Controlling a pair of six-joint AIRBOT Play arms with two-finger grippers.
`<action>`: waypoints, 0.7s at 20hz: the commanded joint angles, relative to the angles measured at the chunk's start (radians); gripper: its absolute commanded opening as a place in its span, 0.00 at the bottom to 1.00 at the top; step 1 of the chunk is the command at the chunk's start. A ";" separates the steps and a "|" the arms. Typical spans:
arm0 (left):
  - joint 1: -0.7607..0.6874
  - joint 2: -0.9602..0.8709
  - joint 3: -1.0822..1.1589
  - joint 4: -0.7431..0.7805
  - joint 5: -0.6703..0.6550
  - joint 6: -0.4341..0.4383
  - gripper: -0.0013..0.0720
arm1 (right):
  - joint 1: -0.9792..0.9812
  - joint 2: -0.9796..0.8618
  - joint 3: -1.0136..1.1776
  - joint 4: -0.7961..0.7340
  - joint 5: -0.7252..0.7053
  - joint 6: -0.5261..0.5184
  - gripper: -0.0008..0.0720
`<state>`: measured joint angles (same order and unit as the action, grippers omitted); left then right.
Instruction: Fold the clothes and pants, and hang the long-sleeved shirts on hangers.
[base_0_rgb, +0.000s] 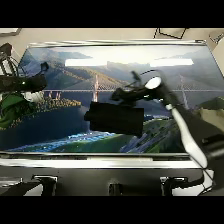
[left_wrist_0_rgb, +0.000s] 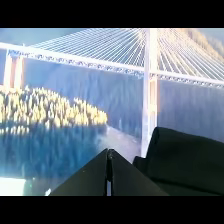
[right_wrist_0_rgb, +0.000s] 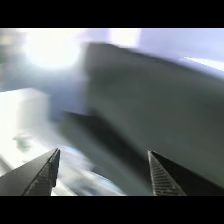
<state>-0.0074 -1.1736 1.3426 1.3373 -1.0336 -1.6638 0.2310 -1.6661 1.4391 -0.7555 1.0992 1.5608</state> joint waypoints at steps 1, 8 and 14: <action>0.002 0.005 -0.013 0.018 -0.006 0.006 0.07 | -0.235 0.076 -0.032 -0.370 0.326 0.078 0.90; 0.000 0.005 -0.013 0.014 -0.006 0.002 0.07 | -0.344 0.122 -0.515 0.021 0.079 -0.185 0.87; 0.000 0.005 -0.013 -0.013 -0.006 0.002 0.07 | -0.319 0.040 -0.535 0.268 -0.019 -0.286 0.71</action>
<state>-0.0074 -1.1694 1.3304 1.3350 -1.0401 -1.6604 -0.0948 -1.5963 0.9268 -0.6361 1.1465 1.3521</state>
